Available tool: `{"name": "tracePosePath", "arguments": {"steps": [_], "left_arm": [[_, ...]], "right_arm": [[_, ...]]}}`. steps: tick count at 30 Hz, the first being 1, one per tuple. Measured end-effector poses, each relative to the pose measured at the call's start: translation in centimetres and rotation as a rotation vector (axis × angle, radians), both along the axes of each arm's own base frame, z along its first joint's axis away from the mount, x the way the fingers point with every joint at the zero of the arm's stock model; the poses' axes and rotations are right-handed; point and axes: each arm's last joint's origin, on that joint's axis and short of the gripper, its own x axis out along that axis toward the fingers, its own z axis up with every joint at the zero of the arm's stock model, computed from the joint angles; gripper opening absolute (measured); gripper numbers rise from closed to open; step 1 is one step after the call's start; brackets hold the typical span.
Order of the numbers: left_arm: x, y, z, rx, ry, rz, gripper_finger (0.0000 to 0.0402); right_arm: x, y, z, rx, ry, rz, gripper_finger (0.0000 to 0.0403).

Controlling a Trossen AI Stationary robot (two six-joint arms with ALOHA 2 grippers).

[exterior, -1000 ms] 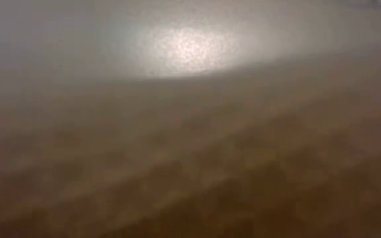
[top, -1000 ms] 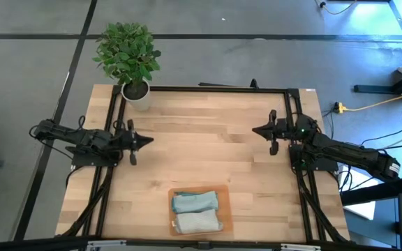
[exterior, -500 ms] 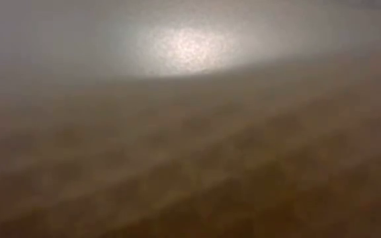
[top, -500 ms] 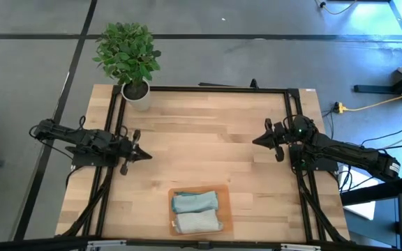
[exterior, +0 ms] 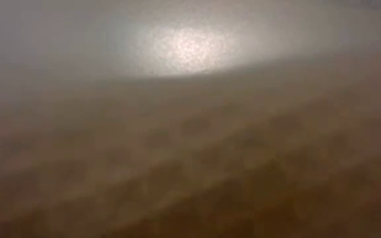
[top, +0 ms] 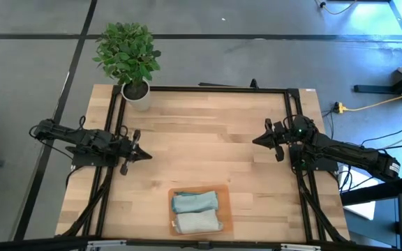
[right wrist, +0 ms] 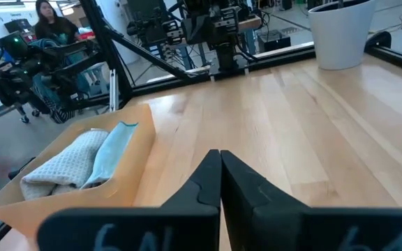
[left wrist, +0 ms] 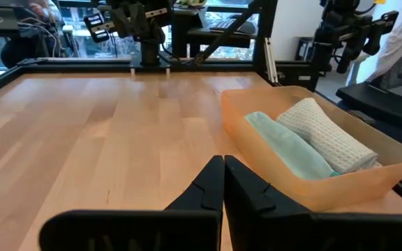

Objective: Roll microfiber towels into tight, uniform cylinder then place into a basket
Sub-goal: Return to Home Position

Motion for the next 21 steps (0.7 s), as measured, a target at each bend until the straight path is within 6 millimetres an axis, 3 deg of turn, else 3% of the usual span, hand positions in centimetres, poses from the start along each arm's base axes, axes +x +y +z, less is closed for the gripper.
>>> {"name": "tracePosePath", "arguments": {"steps": [21], "left_arm": [[0.0, 0.0, 0.0, 0.002, 0.0, 0.0, 0.0]], "right_arm": [[0.0, -0.01, 0.03, -0.004, -0.001, -0.001, 0.0016]]}}
